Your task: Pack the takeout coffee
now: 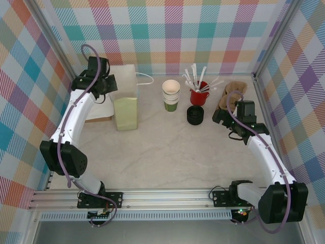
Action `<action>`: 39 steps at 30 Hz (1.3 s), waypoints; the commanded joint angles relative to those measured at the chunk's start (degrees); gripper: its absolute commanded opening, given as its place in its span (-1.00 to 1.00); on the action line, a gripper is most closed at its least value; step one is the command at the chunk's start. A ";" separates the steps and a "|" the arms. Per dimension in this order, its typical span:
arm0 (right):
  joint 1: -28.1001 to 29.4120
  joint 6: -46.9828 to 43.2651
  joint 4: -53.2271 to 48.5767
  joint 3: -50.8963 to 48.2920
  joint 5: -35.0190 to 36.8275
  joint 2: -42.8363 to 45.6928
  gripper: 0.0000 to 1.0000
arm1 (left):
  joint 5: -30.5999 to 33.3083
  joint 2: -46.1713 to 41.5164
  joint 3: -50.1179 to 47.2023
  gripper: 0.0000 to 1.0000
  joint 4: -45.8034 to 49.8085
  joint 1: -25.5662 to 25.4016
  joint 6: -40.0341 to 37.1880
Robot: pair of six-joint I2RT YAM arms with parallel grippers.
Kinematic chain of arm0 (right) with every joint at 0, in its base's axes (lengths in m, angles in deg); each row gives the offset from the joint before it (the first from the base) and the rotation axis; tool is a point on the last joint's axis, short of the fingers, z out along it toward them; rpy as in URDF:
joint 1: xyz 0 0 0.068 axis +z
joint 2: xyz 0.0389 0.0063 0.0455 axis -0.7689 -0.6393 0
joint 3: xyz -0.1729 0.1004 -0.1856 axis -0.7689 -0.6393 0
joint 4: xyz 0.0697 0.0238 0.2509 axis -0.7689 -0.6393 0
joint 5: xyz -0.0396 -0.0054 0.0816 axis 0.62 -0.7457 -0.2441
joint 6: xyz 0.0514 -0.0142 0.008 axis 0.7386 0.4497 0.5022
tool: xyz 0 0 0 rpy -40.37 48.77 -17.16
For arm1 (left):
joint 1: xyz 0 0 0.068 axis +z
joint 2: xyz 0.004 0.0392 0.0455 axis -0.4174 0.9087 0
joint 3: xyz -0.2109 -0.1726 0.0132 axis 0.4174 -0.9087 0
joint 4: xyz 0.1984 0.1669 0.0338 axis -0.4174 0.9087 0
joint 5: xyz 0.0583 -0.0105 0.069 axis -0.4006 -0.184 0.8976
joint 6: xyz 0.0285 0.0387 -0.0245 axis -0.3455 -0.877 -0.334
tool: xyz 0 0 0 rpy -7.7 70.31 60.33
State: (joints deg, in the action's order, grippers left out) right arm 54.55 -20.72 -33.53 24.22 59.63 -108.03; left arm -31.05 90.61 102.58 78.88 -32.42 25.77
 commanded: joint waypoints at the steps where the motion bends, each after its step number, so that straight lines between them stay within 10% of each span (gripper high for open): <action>1: 0.59 -1.07 -1.59 2.74 -0.99 -0.54 1.00 | -1.48 -0.56 -0.85 -1.00 0.63 2.27 -2.67; 10: 1.55 -1.25 -2.54 4.10 -1.69 -1.34 0.99 | -3.64 1.30 -0.68 -0.93 0.07 5.89 -4.76; 21: 7.91 3.32 -6.93 12.74 -1.53 -4.61 0.94 | -7.42 -1.98 1.00 -0.06 1.14 6.30 -3.54; 39: 26.62 26.96 -7.73 36.54 7.79 -28.28 0.70 | -12.41 -29.53 -19.32 0.68 -4.15 6.34 4.59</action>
State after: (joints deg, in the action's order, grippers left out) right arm 80.78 1.67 -39.61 56.06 64.05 -133.27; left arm -43.08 64.56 86.74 75.71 -26.72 28.24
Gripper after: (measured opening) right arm 0.853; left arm 0.834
